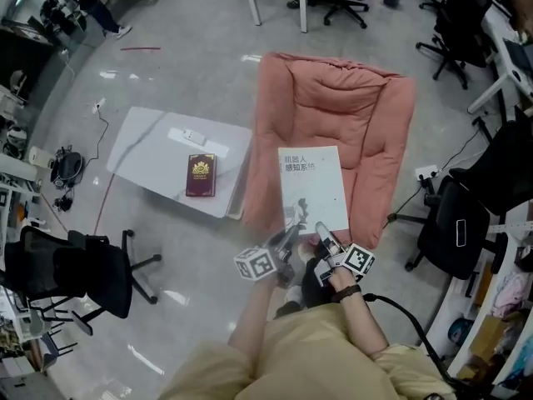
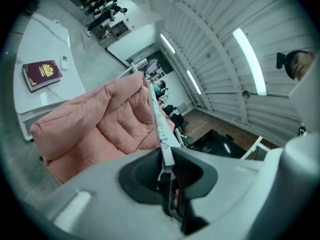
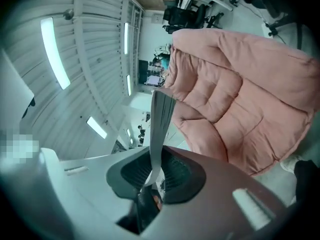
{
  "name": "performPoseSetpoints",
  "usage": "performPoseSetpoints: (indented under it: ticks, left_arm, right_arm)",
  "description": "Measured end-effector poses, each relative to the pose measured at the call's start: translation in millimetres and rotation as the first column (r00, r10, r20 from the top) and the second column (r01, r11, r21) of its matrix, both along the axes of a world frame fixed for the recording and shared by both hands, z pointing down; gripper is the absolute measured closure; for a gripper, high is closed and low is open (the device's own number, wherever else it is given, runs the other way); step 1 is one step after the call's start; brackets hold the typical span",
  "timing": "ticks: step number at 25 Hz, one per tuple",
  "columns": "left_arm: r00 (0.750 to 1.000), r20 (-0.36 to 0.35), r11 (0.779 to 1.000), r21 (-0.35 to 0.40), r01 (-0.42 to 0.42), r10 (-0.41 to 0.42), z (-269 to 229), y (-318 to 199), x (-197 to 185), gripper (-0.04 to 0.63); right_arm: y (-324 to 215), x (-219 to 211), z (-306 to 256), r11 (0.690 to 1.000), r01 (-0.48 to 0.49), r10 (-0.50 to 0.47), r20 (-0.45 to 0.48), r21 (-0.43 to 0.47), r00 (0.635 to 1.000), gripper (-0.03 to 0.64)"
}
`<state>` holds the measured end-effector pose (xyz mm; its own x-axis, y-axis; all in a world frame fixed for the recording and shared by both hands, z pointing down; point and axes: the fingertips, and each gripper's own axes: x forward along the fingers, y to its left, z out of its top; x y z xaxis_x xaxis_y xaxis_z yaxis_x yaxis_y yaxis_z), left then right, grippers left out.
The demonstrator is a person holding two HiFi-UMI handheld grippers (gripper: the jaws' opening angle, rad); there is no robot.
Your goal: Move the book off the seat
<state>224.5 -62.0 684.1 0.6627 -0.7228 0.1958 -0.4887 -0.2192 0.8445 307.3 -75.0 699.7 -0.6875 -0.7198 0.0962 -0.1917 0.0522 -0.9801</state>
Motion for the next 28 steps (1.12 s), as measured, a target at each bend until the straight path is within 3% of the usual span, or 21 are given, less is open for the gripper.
performPoseSetpoints:
  ticks: [5,7,10,12,16,18,25,28]
  left_arm:
    - [0.994,-0.031,0.992,0.065,0.110,-0.109,-46,-19,-25,0.543]
    - [0.986,-0.043,0.981,0.095,0.167,-0.164,-63,-23,-40,0.543]
    - [0.964,-0.061,0.954,0.143,0.263,-0.257,-88,-25,-70,0.545]
    - [0.939,-0.062,0.924,0.167,0.344,-0.338,-97,-19,-97,0.545]
    - [0.860,-0.072,0.835,0.211,0.509,-0.506,-119,-2,-146,0.544]
    - [0.813,-0.068,0.785,0.228,0.576,-0.578,-129,14,-171,0.543]
    - [0.576,-0.058,0.549,0.236,0.802,-0.816,-159,136,-260,0.543]
    - [0.493,-0.052,0.469,0.233,0.852,-0.869,-153,181,-283,0.543]
  right_arm:
    - [-27,-25,-49,0.992,0.115,-0.115,-0.014,0.048,0.993,0.566]
    - [-38,-43,-73,0.978,0.172,-0.175,0.012,0.117,0.985,0.566]
    - [-49,-80,-102,0.939,0.269,-0.280,0.021,0.214,0.960,0.566]
    - [-50,-107,-110,0.909,0.347,-0.357,0.002,0.230,0.934,0.566]
    - [-44,-167,-126,0.820,0.512,-0.530,0.001,0.258,0.848,0.566]
    - [-34,-199,-138,0.758,0.582,-0.608,-0.001,0.295,0.794,0.566]
    - [71,-311,-170,0.500,0.797,-0.840,-0.033,0.338,0.541,0.565]
    - [112,-339,-167,0.413,0.846,-0.887,-0.060,0.337,0.457,0.563]
